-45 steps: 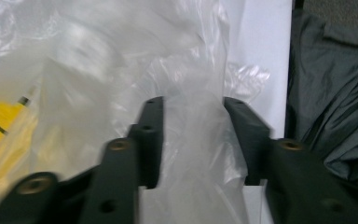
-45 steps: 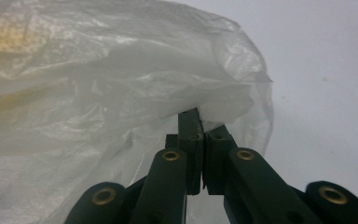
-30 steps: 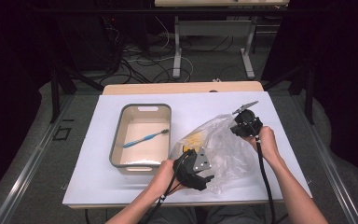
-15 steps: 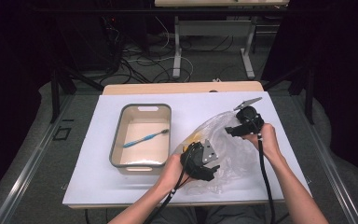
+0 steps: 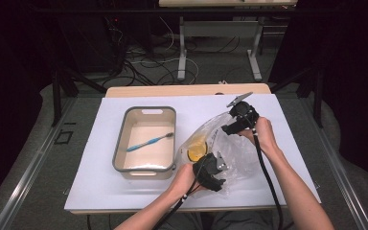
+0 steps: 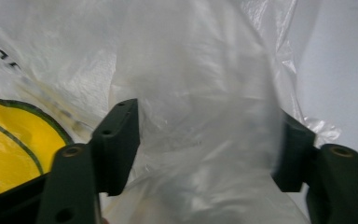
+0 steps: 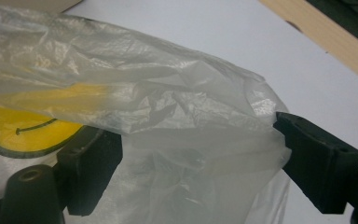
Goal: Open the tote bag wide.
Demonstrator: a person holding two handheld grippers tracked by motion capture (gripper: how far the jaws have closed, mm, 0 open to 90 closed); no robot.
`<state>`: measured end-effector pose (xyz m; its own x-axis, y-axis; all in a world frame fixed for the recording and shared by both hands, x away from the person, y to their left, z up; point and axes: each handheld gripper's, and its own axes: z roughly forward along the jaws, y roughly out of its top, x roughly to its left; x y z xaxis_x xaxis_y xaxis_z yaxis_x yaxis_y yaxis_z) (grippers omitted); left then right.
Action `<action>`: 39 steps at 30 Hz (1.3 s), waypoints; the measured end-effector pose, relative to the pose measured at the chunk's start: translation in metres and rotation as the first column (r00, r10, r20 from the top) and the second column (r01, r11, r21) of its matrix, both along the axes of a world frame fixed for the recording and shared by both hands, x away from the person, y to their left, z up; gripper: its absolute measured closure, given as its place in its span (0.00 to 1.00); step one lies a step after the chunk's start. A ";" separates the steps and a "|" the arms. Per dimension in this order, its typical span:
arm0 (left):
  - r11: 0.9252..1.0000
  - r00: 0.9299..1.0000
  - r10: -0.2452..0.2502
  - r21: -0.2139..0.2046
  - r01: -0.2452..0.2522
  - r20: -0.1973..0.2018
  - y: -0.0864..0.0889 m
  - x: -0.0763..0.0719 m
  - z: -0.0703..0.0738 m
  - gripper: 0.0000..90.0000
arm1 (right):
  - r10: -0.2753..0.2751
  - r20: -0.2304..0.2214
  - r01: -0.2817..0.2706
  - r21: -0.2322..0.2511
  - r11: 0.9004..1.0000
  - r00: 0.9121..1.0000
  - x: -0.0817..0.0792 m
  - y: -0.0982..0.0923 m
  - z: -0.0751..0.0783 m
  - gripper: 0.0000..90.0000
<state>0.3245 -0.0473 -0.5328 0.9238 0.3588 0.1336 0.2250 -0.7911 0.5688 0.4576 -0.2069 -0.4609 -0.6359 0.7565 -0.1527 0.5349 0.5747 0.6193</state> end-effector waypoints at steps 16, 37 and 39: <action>0.982 0.981 -0.187 -0.039 0.185 -0.057 0.000 -0.015 -0.007 0.98 | 0.009 0.013 -0.009 -0.004 1.000 1.000 -0.005 -0.004 0.007 0.21; 0.953 0.947 -0.303 -0.022 0.302 -0.106 0.018 -0.030 -0.009 0.98 | -0.214 0.060 0.222 -0.194 0.956 0.975 0.035 -0.028 -0.042 0.97; 0.956 0.950 -0.293 -0.015 0.293 -0.106 0.019 -0.028 -0.010 0.99 | -0.246 0.061 0.253 -0.195 0.948 0.967 0.040 -0.034 -0.047 0.97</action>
<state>0.2965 -0.0288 -0.5423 0.9971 0.0698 0.0296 0.0418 -0.8314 0.5540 0.4974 -0.2404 -0.5078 -0.4225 0.8419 -0.3358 0.6569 0.5397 0.5265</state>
